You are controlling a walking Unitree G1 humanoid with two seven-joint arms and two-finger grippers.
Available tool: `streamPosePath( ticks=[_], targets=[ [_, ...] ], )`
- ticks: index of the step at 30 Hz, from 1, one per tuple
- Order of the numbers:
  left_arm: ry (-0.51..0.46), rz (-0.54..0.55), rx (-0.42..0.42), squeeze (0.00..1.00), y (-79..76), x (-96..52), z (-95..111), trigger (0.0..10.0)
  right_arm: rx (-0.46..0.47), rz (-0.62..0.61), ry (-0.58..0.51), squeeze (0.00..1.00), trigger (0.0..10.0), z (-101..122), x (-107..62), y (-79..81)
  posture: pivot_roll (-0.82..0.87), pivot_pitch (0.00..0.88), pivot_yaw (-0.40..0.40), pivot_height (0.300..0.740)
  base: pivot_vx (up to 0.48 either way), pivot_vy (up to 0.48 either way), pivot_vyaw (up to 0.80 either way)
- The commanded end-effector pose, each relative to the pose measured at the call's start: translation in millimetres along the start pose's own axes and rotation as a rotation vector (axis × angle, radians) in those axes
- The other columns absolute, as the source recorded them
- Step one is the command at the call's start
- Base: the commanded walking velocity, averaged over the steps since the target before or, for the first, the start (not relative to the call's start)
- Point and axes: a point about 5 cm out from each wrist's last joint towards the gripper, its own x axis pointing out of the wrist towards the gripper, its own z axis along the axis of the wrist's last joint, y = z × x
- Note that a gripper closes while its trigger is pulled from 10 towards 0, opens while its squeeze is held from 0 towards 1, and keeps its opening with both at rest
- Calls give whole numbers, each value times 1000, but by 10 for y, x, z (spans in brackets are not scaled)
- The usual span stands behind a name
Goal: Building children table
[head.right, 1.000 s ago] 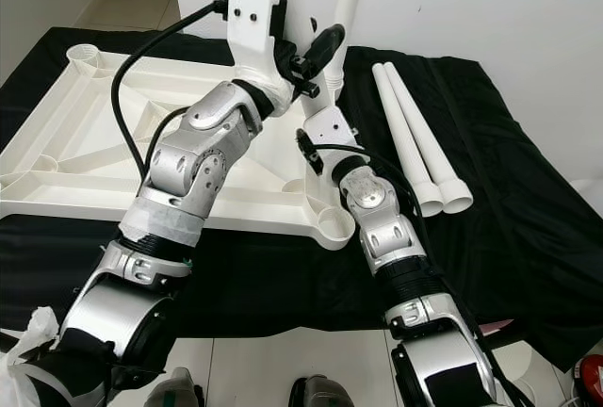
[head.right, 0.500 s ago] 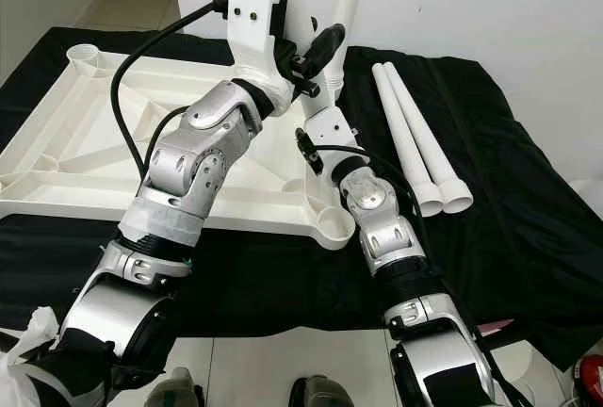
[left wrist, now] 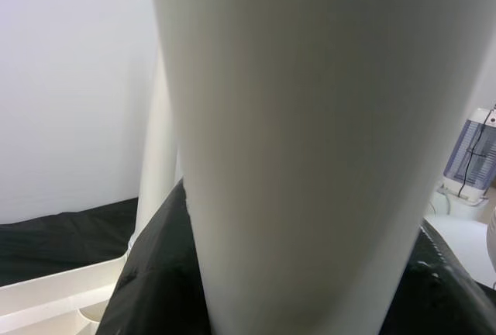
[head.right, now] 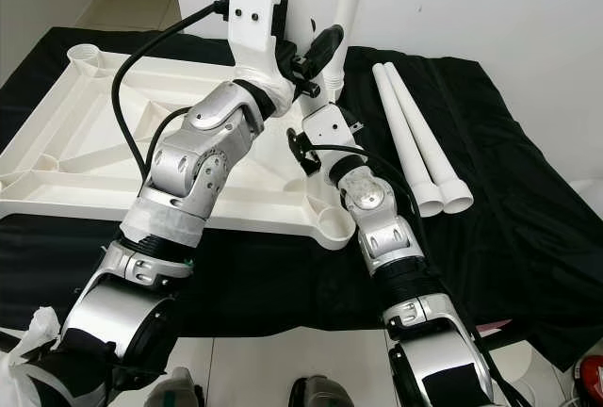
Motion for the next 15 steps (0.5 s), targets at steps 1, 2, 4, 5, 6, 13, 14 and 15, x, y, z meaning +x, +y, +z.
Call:
streamPosePath(
  ticks=[1,2,4,5,6,13,14,15],
  targets=[
    [-12,-20,3,0,-59,11,42,10000,11,7,-14,0,0,20,10,-8,78,0,-43,740,0,0,0],
    [-11,-19,3,0,-59,11,40,10000,9,8,-16,0,0,20,8,-6,78,0,-43,740,0,0,0],
    [-8,-18,3,0,-62,10,34,10000,16,7,-20,0,0,19,1,-5,77,0,-41,740,0,0,0],
    [-6,-17,4,0,-63,10,31,10000,19,4,-21,0,0,19,-1,-8,77,0,-41,740,0,0,0],
    [-6,-17,4,0,-63,10,31,10000,19,4,-21,0,0,19,-1,-8,77,0,-41,740,0,0,0],
    [0,-15,18,0,-60,9,21,10000,83,-28,-11,0,0,4,-8,-40,76,0,-45,740,0,0,0],
    [-1,-17,17,0,-62,8,20,10000,97,-36,-10,0,0,3,-10,-48,76,0,-45,740,0,0,0],
    [-1,-17,17,0,-62,8,20,10000,97,-36,-10,0,0,3,-10,-48,76,0,-45,740,0,0,0]
  ],
)
